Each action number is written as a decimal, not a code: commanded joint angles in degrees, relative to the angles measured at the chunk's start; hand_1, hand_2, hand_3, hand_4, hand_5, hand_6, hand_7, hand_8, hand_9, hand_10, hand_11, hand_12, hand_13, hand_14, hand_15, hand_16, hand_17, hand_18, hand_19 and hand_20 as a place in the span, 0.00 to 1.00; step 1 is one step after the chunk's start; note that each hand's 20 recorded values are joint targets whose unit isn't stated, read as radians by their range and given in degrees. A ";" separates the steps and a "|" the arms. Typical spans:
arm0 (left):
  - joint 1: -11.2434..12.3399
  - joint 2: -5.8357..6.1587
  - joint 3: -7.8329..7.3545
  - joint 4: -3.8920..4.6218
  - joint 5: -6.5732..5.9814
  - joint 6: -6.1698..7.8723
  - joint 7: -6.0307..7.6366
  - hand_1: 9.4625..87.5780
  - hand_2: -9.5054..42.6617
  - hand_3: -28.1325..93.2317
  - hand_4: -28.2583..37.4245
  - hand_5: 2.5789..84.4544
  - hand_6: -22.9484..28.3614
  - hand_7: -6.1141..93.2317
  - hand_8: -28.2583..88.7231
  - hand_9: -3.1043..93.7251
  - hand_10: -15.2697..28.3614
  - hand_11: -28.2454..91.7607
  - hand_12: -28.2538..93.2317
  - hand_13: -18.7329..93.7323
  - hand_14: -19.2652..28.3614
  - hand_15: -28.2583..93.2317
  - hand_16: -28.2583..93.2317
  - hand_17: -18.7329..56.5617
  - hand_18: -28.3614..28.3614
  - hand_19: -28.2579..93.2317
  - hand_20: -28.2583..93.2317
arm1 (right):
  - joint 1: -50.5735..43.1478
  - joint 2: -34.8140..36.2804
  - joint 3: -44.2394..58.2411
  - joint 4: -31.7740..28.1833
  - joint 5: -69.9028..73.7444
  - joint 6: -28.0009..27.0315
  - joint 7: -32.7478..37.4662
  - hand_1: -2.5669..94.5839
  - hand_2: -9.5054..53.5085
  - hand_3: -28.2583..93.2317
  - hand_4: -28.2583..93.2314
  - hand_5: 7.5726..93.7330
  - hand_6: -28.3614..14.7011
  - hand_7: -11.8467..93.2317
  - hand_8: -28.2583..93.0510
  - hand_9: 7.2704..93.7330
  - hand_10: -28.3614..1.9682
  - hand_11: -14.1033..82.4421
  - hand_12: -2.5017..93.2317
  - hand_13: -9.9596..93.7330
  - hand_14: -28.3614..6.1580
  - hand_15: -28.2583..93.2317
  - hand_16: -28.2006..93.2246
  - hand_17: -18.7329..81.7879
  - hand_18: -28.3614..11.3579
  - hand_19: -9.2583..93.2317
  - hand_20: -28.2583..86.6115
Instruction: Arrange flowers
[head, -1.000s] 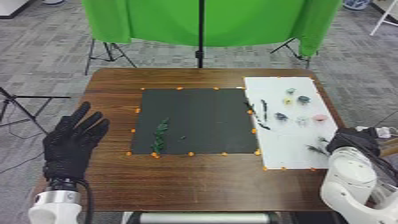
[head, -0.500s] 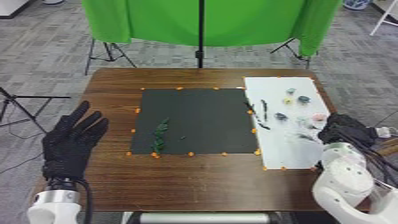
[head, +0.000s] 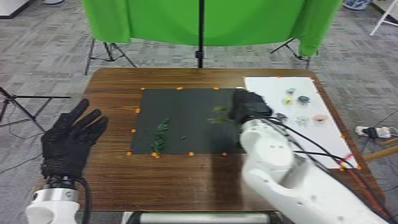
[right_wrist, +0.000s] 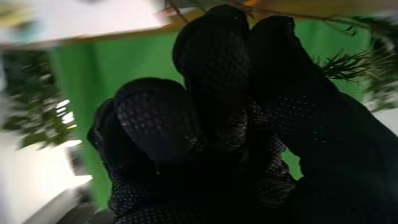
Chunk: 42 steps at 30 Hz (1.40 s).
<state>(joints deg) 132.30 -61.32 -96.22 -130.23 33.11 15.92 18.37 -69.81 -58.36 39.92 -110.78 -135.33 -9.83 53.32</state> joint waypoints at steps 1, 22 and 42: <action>0.07 0.10 -0.43 -0.02 0.62 0.00 -1.57 0.14 0.38 0.88 0.00 0.42 0.63 0.17 0.16 0.38 0.81 0.44 0.31 0.38 0.97 0.65 0.15 0.11 0.93 0.68 0.30 | 3.56 -8.35 -7.24 4.16 0.46 -4.55 -0.78 0.57 0.00 0.81 0.00 0.98 0.62 0.30 0.31 0.98 0.54 0.58 0.24 0.90 0.54 0.81 0.36 0.66 0.12 1.00 0.69; -2.66 -0.03 0.54 0.77 1.69 -2.26 -4.03 0.14 0.38 0.88 0.00 0.42 0.64 0.18 0.16 0.38 0.82 0.44 0.31 0.38 0.97 0.65 0.15 0.11 0.93 0.68 0.30 | 10.11 -13.46 -15.06 11.83 -0.08 -7.29 3.31 0.47 0.06 0.85 0.02 1.00 0.66 0.43 0.14 1.00 0.54 0.71 0.19 0.96 0.52 0.86 0.36 0.73 0.05 1.00 0.83; -4.26 -0.06 1.47 1.49 2.00 -3.25 -4.99 0.14 0.38 0.89 0.00 0.42 0.64 0.18 0.16 0.38 0.82 0.44 0.31 0.38 0.97 0.65 0.15 0.11 0.93 0.68 0.30 | 11.51 -15.69 -16.17 13.62 2.18 -8.34 6.63 0.41 0.22 0.82 0.02 1.00 0.68 0.45 0.10 1.00 0.56 0.76 0.15 1.00 0.51 0.84 0.37 0.77 0.03 1.00 0.84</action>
<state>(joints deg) 127.84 -61.20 -95.04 -129.24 34.73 13.33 14.11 -58.32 -72.80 23.17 -97.01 -132.74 -16.75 59.82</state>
